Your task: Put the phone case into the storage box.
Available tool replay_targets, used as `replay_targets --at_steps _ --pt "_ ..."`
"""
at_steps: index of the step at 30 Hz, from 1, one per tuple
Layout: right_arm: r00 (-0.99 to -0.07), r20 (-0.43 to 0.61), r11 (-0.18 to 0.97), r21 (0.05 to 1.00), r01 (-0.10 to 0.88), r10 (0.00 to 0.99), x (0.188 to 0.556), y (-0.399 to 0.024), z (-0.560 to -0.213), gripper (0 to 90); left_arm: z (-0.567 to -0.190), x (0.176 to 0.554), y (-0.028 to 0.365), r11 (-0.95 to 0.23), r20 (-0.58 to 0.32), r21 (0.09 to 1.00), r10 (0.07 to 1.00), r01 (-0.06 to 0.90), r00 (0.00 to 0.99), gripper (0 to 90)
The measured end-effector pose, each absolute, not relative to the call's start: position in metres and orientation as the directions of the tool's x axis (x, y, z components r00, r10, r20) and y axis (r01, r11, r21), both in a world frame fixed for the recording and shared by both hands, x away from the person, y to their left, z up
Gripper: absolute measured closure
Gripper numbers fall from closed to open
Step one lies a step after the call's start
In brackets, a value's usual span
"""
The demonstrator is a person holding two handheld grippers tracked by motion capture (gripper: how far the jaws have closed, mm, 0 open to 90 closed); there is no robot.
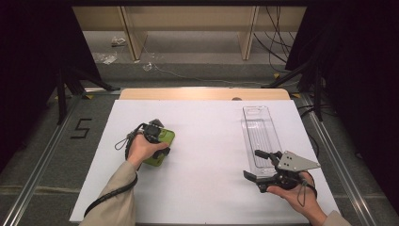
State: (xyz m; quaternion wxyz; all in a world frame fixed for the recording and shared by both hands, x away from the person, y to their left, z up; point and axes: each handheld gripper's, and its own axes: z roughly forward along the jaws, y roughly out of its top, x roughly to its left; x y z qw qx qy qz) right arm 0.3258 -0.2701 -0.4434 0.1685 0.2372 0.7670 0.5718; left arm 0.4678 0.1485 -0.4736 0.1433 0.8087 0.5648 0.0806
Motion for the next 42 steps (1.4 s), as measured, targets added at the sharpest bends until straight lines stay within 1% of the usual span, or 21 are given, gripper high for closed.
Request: replay_targets --at_steps 22,42 --pt "-0.831 0.016 0.234 0.956 0.175 0.556 0.3258 -0.2697 -0.4438 16.5 -0.4734 0.4682 0.1487 -0.32 -0.035 0.32 0.936 0.892 0.349 12.8" --pt "-0.831 0.012 0.235 0.957 0.171 0.556 0.3257 -0.2698 -0.4435 16.5 -0.4723 0.4682 0.1481 -0.319 -0.03 0.317 0.938 0.893 0.346 16.1"
